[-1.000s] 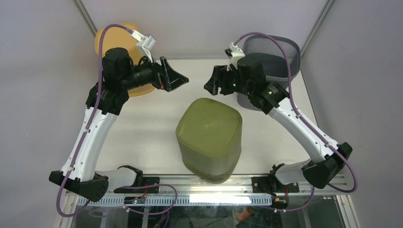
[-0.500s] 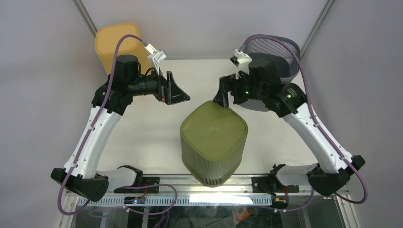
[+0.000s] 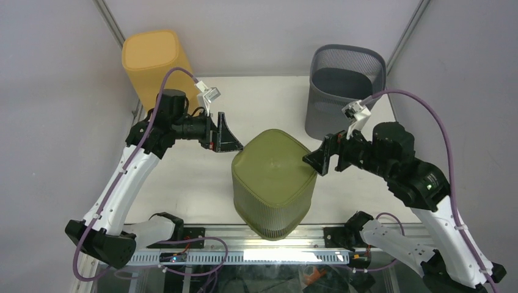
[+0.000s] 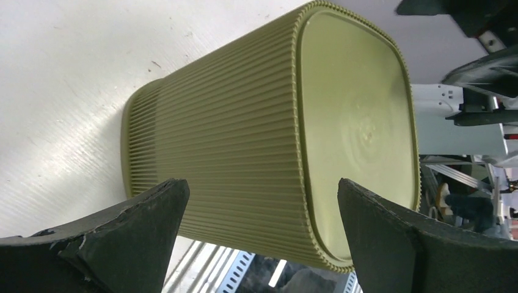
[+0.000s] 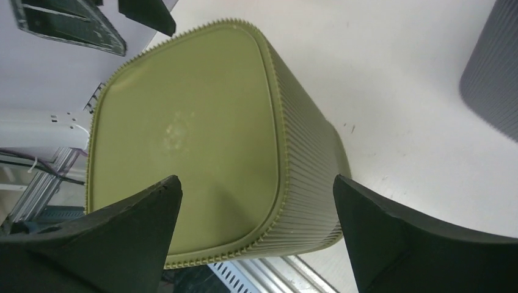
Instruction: Turn the large container upside down
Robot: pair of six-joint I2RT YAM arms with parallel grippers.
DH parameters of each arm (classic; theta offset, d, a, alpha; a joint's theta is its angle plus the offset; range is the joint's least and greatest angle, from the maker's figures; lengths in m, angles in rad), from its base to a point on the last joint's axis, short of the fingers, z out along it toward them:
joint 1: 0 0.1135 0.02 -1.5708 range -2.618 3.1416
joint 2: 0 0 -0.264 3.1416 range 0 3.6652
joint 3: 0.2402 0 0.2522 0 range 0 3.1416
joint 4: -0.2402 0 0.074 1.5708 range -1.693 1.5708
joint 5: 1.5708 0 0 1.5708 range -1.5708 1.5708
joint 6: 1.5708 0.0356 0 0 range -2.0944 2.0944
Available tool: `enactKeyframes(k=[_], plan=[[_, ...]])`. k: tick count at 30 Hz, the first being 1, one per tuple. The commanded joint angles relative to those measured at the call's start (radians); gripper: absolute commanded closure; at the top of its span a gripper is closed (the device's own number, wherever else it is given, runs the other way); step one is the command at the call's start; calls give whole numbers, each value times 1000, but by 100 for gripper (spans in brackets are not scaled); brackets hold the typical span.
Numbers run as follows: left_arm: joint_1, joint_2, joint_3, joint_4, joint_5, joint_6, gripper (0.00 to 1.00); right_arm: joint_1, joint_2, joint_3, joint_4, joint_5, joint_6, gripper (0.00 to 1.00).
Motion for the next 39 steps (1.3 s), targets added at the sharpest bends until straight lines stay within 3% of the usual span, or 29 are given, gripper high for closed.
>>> enactKeyframes(k=[1,7,14,19,26,32,39], plan=[[-14,-90,-27,46,4,-60,1,-1,8,-69,55,-68,59,1],[-15,-76,-44,52,56,-61,1,-1,-32,-106,73,-240,21,1],[-25,-43,-46,63,97,-55,1,0,-4,-165,161,-192,41,1],[-25,-67,-65,62,49,-56,1,0,68,-236,387,-245,66,7],[-24,-119,-52,49,-122,-56,1,-2,306,-193,584,-286,12,8],[-24,-91,1,-6,-291,-36,1,-33,489,122,371,-75,-103,4],[-23,-12,9,40,-248,-71,1,-88,255,108,285,-24,-90,2]])
